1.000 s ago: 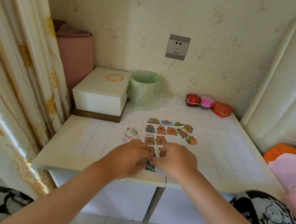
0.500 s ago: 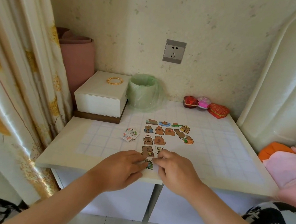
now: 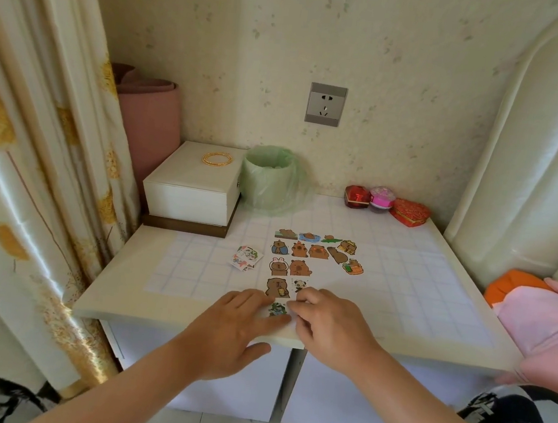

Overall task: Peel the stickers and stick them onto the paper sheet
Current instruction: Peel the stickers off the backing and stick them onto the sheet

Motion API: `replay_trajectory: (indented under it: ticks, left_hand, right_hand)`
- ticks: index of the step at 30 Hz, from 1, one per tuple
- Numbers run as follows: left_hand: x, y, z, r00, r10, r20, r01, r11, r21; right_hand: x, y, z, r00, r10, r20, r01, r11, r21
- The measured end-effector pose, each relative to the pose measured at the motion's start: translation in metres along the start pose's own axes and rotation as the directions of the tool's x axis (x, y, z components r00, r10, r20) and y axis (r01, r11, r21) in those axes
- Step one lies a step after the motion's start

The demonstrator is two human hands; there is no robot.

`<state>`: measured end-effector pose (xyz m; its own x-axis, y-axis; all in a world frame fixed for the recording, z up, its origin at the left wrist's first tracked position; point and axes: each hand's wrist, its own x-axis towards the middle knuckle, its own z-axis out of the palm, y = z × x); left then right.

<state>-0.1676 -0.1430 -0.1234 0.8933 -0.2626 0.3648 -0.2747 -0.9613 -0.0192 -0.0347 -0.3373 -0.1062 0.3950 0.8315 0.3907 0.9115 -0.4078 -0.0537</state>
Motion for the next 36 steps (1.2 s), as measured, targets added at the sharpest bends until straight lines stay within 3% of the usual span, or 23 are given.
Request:
replay_trajectory:
  ticks: [8,15,23,32,36]
  left_hand:
    - [-0.002,-0.008,0.003,0.999,0.006,0.035,-0.007,1.000,0.024]
    - [-0.004,-0.022,0.002,0.998,-0.051,0.046,0.062,0.956,-0.288]
    - [-0.001,-0.025,0.001,0.995,-0.069,0.065,0.086,0.945,-0.315]
    - [0.001,-0.024,-0.012,0.989,-0.149,0.026,0.148,0.925,-0.350]
    - [0.001,-0.016,-0.004,0.999,-0.054,0.006,0.054,0.970,-0.236]
  right_hand:
    - [-0.005,0.001,0.002,1.000,-0.026,-0.004,0.026,1.000,0.008]
    - [-0.007,0.001,0.002,1.000,-0.014,-0.009,0.014,1.000,-0.010]
    - [-0.011,-0.001,0.003,0.981,-0.186,0.053,0.187,0.982,-0.017]
    - [-0.013,0.004,0.005,0.992,-0.129,0.006,0.128,0.986,0.105]
    - [-0.012,0.002,0.004,0.993,-0.115,0.002,0.114,0.987,0.116]
